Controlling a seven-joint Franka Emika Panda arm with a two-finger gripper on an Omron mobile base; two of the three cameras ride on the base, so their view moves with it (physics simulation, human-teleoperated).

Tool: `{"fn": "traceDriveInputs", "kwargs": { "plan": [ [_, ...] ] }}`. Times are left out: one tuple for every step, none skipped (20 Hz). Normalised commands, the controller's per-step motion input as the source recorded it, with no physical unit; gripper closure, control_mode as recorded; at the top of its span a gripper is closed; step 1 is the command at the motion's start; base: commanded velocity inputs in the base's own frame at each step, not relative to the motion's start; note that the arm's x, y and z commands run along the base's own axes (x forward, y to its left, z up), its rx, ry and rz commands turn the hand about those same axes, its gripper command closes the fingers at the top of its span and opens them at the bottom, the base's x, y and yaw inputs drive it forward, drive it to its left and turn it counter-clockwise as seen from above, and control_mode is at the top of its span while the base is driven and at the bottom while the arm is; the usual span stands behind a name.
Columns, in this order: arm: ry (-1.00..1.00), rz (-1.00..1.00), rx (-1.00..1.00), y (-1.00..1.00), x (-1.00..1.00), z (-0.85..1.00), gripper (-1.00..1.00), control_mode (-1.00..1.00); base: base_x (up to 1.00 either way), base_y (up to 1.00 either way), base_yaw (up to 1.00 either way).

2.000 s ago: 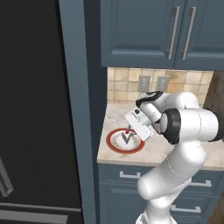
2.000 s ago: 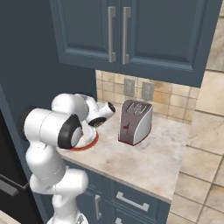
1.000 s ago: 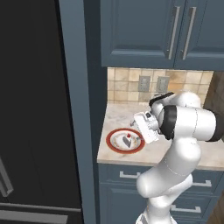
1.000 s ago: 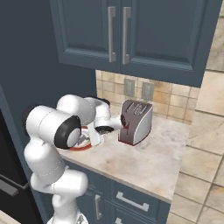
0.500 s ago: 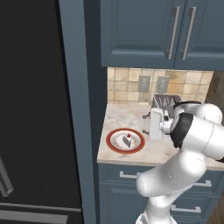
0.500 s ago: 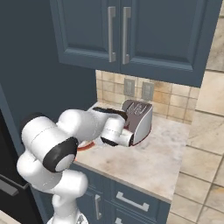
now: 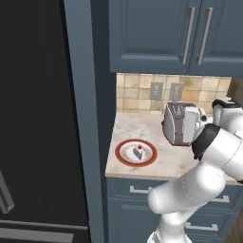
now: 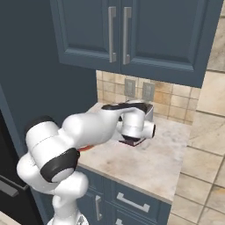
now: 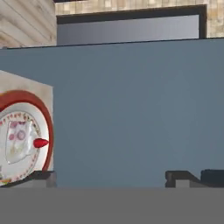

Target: Take the baked cake out of the oven and place it on the plate for cooling. Then close the oven door.

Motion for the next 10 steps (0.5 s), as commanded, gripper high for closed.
{"fn": "traceDriveInputs", "kwargs": {
  "plan": [
    [-0.08, 0.04, -0.37, -0.42, -0.75, 0.05, -1.0, -1.0, 0.0, 0.0, 0.0],
    [-0.09, 0.0, -0.39, -0.37, -0.79, 0.0, -1.0, -1.0, 0.0, 0.0, 0.0],
    [-0.14, 0.0, -0.4, -0.31, -0.98, 0.0, -1.0, -1.0, 0.0, 0.0, 0.0],
    [-0.17, 0.0, -0.4, -0.26, -1.0, 0.0, -1.0, -1.0, 0.0, 0.0, 0.0],
    [-0.28, -0.01, -0.34, -0.19, -1.0, 0.0, -1.0, -1.0, 0.0, 0.0, 0.0],
    [-0.33, -0.01, -0.41, 0.0, -1.0, -0.27, -1.0, -1.0, 0.0, 0.0, 0.0],
    [-0.44, -0.03, -0.39, 0.0, -1.0, -0.32, -1.0, -1.0, 0.0, 0.0, 0.0],
    [-0.53, -0.03, -0.3, 0.0, -1.0, -0.26, -1.0, -1.0, 0.0, 0.0, 0.0],
    [-0.55, -0.03, -0.28, 0.0, -1.0, -0.24, -1.0, -1.0, 0.0, 0.0, 0.0],
    [-0.54, -0.03, -0.24, 0.0, -1.0, -0.09, -1.0, -1.0, 0.0, 0.0, 0.0]
  ]
}}
